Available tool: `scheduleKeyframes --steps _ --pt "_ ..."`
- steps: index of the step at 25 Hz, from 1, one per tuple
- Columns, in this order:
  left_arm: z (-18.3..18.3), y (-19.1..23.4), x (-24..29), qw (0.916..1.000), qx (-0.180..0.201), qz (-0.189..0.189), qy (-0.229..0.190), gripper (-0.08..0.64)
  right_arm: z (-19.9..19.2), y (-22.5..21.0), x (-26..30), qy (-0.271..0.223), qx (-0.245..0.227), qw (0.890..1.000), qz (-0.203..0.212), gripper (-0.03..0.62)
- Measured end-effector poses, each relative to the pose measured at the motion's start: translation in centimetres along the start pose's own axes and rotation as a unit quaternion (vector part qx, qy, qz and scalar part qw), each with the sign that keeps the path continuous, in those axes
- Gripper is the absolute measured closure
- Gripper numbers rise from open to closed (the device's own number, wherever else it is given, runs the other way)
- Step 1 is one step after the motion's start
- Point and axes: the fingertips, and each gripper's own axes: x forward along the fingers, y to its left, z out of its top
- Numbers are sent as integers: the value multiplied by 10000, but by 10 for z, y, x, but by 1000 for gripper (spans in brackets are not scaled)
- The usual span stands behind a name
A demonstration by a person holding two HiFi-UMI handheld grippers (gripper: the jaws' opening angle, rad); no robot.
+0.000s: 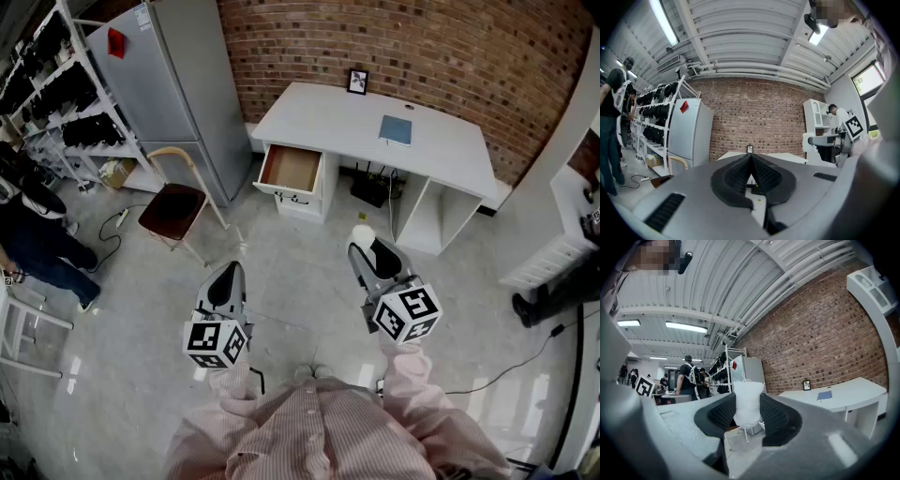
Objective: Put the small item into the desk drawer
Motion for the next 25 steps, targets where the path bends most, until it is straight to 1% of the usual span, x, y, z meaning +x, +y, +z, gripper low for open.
scheduleKeyframes --steps 7,14,21,25 --pt "-6 0 -4 10000 -57 67 -15 561 -8 1 -3 45 13 10000 14 430" --pt "-9 -9 -7 9998 -118 132 15 561 -11 -8 -8 41 105 9999 -2 430" --pt "-15 -9 -5 9995 -202 231 47 561 -18 -12 -5 71 217 9997 43 430" --pt "-26 -2 1 9993 -241 268 89 561 -28 -14 5 134 221 9996 90 430"
